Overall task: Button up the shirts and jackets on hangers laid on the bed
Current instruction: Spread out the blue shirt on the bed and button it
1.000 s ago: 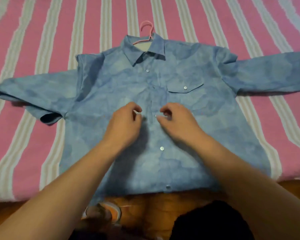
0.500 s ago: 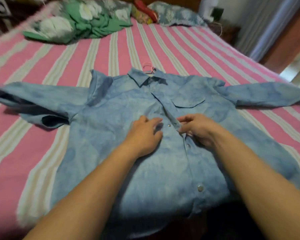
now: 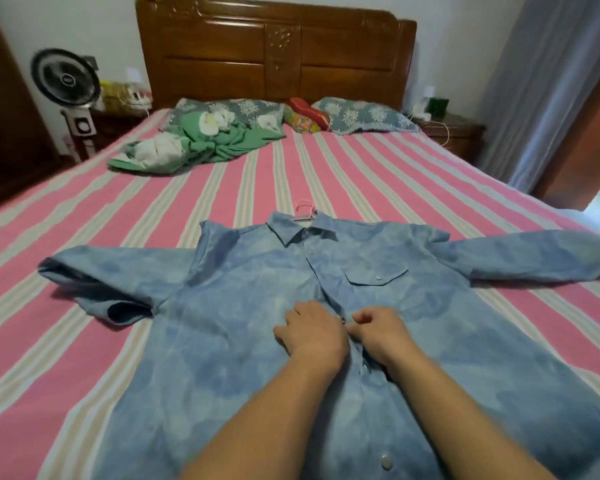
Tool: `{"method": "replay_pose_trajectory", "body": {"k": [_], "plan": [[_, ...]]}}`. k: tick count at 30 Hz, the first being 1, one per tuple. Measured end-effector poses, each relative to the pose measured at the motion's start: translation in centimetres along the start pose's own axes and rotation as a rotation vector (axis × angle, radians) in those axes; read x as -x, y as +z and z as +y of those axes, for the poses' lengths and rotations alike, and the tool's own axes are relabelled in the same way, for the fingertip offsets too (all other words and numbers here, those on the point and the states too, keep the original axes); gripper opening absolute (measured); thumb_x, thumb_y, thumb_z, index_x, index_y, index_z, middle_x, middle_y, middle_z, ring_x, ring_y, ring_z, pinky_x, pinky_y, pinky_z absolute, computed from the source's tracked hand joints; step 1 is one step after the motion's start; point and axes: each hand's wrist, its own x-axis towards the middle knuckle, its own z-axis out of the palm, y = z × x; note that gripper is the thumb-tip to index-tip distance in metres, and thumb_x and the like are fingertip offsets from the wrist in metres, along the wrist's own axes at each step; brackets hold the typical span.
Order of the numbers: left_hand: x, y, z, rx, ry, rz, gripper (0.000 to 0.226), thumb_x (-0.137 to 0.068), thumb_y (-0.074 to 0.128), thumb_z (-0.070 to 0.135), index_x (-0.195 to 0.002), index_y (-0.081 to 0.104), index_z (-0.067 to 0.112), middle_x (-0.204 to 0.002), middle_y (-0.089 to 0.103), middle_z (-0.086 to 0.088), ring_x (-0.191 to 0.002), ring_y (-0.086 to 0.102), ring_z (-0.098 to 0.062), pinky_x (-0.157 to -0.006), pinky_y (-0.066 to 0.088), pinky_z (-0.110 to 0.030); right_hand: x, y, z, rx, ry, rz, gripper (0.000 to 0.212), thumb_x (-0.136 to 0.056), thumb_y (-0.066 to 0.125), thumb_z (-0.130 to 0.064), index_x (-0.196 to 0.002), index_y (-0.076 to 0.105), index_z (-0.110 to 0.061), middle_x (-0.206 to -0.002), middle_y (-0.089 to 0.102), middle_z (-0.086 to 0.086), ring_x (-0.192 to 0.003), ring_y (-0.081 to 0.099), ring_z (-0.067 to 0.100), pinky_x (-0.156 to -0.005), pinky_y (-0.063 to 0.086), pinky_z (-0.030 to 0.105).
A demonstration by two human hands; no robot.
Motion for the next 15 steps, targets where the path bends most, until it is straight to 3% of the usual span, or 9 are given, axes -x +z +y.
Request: {"method": "replay_pose_trajectory", "body": {"k": [4,6,9,11,13,15], "plan": [[-1.0,0.5,-0.3,-0.099,0.045,0.044,0.041,-0.103,0.044,0.036,-0.137,0.052,0.013,-0.139,0.052,-0.012,-0.128,0.052,-0.033,-0.099,0.044,-0.045,-1.4,0.1,0.0,-0.111,0.045,0.021,0.009,-0.077,0.077,-0.011,-0.070,0.072,-0.010,-0.075,0.075,0.005,-0.071,0.067,0.019,-0.073,0.056,0.034],[-1.7,-0.4,-0.7,-0.070,0.094,0.007,0.033,-0.101,0.048,0.029,-0.128,0.060,0.014,-0.134,0.059,-0.012,-0.124,0.057,-0.033,-0.097,0.047,-0.041,-1.5,0.6,-0.1,-0.108,0.025,0.038,0.012,-0.069,0.076,-0.025,-0.076,0.075,-0.015,-0.079,0.076,0.000,-0.079,0.072,0.020,-0.079,0.060,0.038],[-2.7,-1.4,-2.2,0.243,0.216,0.014,0.019,-0.098,0.058,0.035,-0.090,0.059,0.017,-0.099,0.068,-0.009,-0.095,0.064,-0.027,-0.075,0.044,-0.032,-0.8,0.9,-1.0,-0.118,-0.036,0.028,0.006,-0.078,0.074,-0.020,-0.075,0.077,-0.016,-0.072,0.075,-0.001,-0.074,0.071,0.016,-0.076,0.058,0.039],[-2.8,-1.4,-3.9,0.548,0.268,0.084,0.030,-0.094,0.069,0.032,-0.073,0.052,0.019,-0.069,0.058,0.004,-0.065,0.052,-0.011,-0.058,0.036,-0.023,-0.7,0.6,-1.6,-0.162,-0.061,0.057,0.011,-0.084,0.073,-0.014,-0.073,0.077,-0.014,-0.070,0.075,0.001,-0.066,0.067,0.012,-0.071,0.057,0.037],[-2.3,-1.2,-5.3,0.740,0.276,0.036,0.027,-0.091,0.074,0.025,-0.070,0.059,0.018,-0.059,0.057,0.009,-0.054,0.047,-0.002,-0.055,0.036,-0.018,-0.4,0.2,-2.5,-0.175,-0.101,0.090,0.014,-0.086,0.073,-0.015,-0.072,0.077,-0.018,-0.069,0.075,-0.004,-0.067,0.068,0.011,-0.070,0.056,0.033],[-2.4,-1.1,-5.9,0.836,0.245,-0.057,0.024,-0.092,0.073,0.021,-0.070,0.065,0.016,-0.057,0.060,0.009,-0.052,0.049,-0.004,-0.058,0.040,-0.023,-0.2,0.4,-3.0,-0.082,-0.163,0.118,0.015,-0.085,0.074,-0.019,-0.071,0.077,-0.022,-0.069,0.074,-0.010,-0.071,0.069,0.009,-0.071,0.054,0.031]]}}
